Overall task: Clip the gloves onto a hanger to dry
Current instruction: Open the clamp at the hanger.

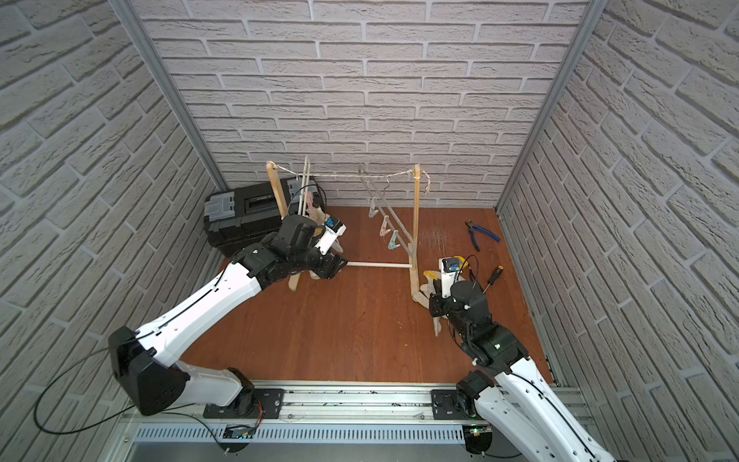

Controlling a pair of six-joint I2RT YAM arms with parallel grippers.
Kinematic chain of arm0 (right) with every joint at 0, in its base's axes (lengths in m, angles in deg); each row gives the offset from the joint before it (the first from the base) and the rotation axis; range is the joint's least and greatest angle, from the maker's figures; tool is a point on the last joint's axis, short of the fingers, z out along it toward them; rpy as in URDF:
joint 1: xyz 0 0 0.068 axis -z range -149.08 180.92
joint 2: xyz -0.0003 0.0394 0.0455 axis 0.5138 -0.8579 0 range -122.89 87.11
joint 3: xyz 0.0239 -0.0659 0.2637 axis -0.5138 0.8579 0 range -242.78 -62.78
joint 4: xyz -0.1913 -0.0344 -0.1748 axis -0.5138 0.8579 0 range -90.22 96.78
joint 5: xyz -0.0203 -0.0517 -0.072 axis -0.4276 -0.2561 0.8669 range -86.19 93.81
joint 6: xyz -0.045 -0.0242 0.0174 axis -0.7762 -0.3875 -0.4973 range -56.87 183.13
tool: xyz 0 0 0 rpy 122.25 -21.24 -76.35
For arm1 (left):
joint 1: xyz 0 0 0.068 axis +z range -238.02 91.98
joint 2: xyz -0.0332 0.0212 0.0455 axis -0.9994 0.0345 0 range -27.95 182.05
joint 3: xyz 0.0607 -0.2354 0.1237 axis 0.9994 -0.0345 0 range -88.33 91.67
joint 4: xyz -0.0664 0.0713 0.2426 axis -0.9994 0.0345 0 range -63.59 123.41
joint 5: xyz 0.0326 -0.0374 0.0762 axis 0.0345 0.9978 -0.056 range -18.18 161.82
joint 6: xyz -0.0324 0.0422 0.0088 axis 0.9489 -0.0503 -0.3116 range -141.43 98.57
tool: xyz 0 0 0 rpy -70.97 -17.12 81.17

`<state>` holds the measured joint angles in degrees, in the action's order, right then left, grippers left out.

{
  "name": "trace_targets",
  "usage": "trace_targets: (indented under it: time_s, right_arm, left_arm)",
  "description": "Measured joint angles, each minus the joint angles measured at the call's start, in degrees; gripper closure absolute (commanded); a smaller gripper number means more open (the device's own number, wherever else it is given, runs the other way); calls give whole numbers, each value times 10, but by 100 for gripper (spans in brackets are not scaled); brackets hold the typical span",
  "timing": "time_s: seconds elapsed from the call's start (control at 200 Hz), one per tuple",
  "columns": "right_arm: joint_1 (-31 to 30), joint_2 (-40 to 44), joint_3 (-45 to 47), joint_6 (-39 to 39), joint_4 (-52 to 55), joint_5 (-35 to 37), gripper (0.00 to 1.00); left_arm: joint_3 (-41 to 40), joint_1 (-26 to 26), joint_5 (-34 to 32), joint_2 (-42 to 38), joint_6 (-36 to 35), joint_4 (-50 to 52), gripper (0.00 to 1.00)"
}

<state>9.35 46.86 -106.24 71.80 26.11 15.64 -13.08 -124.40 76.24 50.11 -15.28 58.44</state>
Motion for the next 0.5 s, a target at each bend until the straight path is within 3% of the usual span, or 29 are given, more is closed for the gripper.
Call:
trace_targets:
  time_s: [0.5]
  right_arm:
    - [24, -256, -269, -123, 2, -217, 97]
  left_arm:
    - [72, 1, 10, 118, -4, -75, 21]
